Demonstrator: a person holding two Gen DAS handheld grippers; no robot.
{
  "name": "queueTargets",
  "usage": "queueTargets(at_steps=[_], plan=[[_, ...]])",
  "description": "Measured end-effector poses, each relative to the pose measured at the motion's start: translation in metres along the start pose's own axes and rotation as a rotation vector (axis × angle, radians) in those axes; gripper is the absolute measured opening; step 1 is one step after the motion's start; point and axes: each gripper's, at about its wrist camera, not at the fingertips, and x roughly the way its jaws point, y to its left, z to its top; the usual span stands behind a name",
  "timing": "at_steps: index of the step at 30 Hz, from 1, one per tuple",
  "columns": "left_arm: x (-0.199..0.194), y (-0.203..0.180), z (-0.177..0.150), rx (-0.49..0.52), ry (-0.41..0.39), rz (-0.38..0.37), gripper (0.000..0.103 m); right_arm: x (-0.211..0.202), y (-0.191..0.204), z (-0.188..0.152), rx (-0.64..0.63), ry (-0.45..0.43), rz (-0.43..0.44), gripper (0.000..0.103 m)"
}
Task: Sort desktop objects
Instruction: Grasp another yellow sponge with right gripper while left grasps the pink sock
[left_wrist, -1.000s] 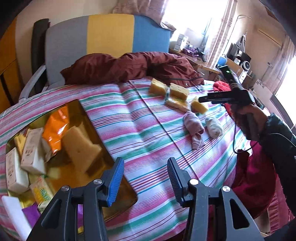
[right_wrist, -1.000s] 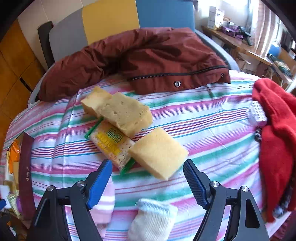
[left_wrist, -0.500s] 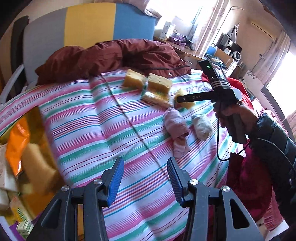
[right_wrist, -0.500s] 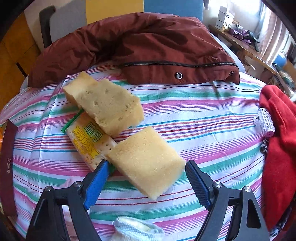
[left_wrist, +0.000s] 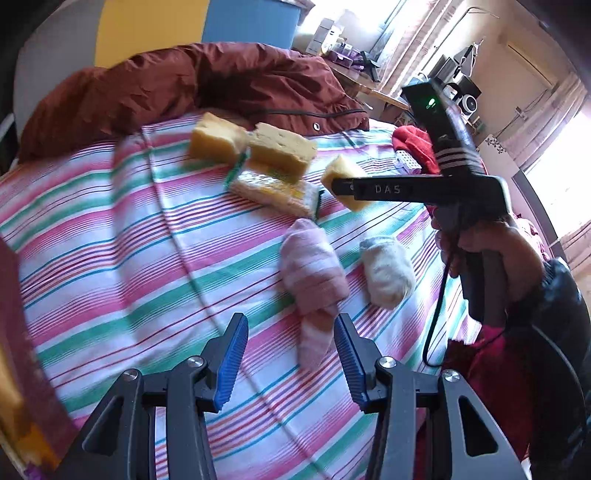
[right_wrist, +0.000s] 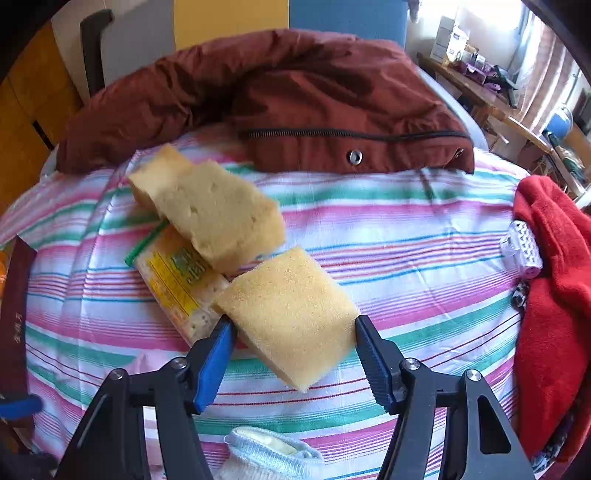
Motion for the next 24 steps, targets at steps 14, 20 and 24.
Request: queueTargets(at_steps=[14,20,24], plan=[[0.063,-0.018,0.036,-0.010,0.057,0.015,0.053,-0.019,-0.003,0.008,0.024,-0.082,0.014,0.065],[0.086,-0.017,0.040,0.007,0.070,0.029,0.053,-0.020,-0.002,0.007,0.021,-0.089,0.018,0.065],[0.088,-0.015,0.038,0.018,0.047,0.026,0.053,-0.020,-0.002,0.008,0.016,-0.087,0.018,0.065]])
